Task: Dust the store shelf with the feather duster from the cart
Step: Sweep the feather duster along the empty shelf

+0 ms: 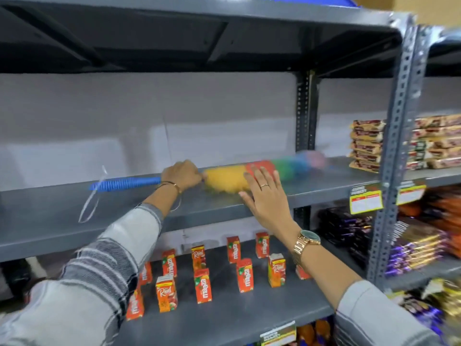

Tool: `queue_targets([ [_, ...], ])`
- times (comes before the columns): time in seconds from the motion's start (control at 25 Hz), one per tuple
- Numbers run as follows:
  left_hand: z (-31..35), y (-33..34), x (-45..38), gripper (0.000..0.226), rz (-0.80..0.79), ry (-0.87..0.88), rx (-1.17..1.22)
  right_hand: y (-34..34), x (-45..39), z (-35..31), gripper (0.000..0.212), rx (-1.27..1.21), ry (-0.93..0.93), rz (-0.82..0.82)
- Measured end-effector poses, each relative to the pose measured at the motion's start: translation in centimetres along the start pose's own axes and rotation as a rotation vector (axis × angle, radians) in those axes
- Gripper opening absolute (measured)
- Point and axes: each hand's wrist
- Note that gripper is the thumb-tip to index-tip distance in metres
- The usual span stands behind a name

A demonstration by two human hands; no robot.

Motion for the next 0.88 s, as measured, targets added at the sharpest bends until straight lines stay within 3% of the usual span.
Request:
queue_targets([
  [0.08, 1.3, -0.5, -0.5, 0.041, 0.16, 0.026, -0.03, -0.1, -0.2, -1.4, 0.043, 0.0, -0.019, 0.024],
  [0.24, 3.1, 1.6, -1.7, 0.038, -0.05, 0.038, 0.018, 0.1, -0.1, -1.3, 0.039, 0.045, -0.02, 0.025],
  [0.36, 5.3, 3.0, -1.5, 0.039, 0.159, 0.091, -0.089, 0.0, 0.0, -1.4, 0.045, 0.099, -0.033, -0.018],
  [0.52, 3.2, 2.0, -1.7, 0.036, -0.025, 0.054, 0.042, 0.3, -0.1, -1.2, 0.046, 0.142, -0.03, -0.033],
  [0.68, 2.6, 2.1, -0.3, 0.038, 0.199, 0.069, -0.139, 0.4, 0.0, -1.4, 0.033, 0.113, -0.001, 0.002],
  [0.76, 1.1, 0.9, -0.3, 0.038, 0.15, 0.072, -0.032, 0.5, 0.2, -1.5, 0.034, 0.083, 0.03, 0.031],
  [0.88, -1.7, -0.6, 0.7, 0.033, -0.057, 0.072, 0.026, 0.4, 0.5, -1.7, 0.037, 0.049, 0.09, 0.017],
])
Point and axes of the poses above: each hand's wrist, its own x-axis away from the middle knuckle, its own y-axis out of the palm, z = x × y, and after that the axes turned 10 degrees about x, right-handed
